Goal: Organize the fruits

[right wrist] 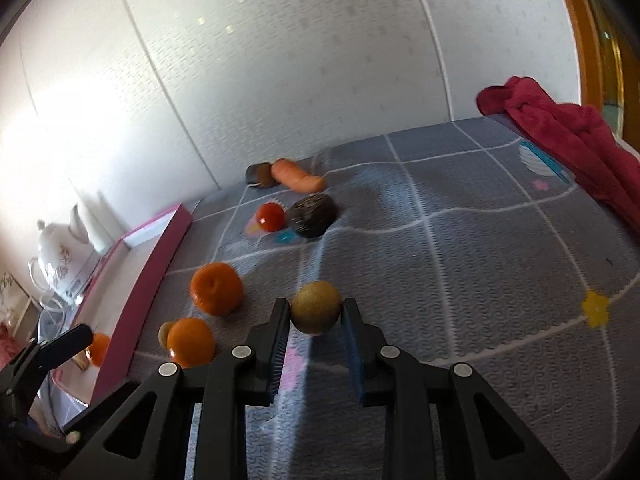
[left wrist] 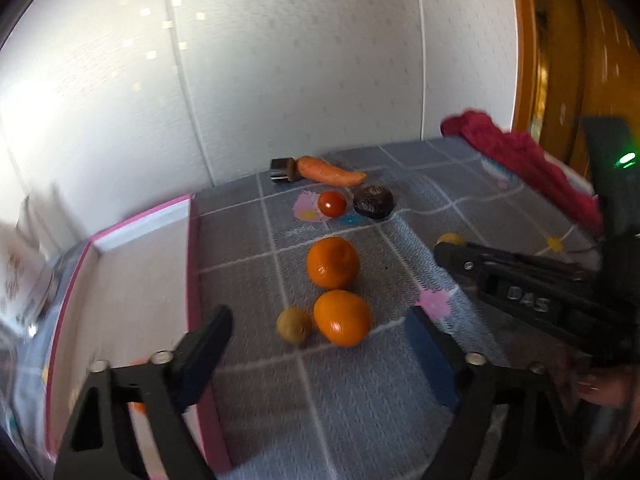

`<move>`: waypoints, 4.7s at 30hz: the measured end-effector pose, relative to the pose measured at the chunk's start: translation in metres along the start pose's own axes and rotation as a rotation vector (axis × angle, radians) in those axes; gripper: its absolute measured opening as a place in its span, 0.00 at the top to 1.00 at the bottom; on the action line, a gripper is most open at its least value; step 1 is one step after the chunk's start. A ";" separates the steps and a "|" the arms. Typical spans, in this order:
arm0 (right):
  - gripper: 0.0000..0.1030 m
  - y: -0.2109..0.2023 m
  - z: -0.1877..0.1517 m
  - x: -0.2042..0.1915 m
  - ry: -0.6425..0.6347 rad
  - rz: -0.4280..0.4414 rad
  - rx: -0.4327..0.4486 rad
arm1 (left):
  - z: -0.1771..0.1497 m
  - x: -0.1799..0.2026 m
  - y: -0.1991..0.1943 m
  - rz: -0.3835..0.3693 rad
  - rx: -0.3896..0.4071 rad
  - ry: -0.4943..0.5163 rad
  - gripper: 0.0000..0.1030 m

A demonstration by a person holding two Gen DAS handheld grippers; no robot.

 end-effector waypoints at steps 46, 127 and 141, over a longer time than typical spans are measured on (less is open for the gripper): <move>0.75 -0.006 0.000 -0.003 -0.006 0.004 0.044 | 0.002 -0.013 -0.021 -0.071 0.035 -0.081 0.62; 0.74 0.019 -0.070 -0.254 -0.483 0.353 -0.155 | -0.102 -0.257 -0.101 0.364 0.137 -0.617 0.03; 0.68 0.028 -0.075 -0.251 -0.413 0.379 -0.168 | -0.105 -0.258 -0.097 0.350 0.115 -0.633 0.02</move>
Point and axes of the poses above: each gripper's, at about its wrist camera, not at the fingertips, and y roughly the way its jaws point, x to its right, z to its top, the point moved 1 cm from there along y, roughly the way its jaws point, and after that the axes turned 4 degrees about -y, right-handed, at the moved point
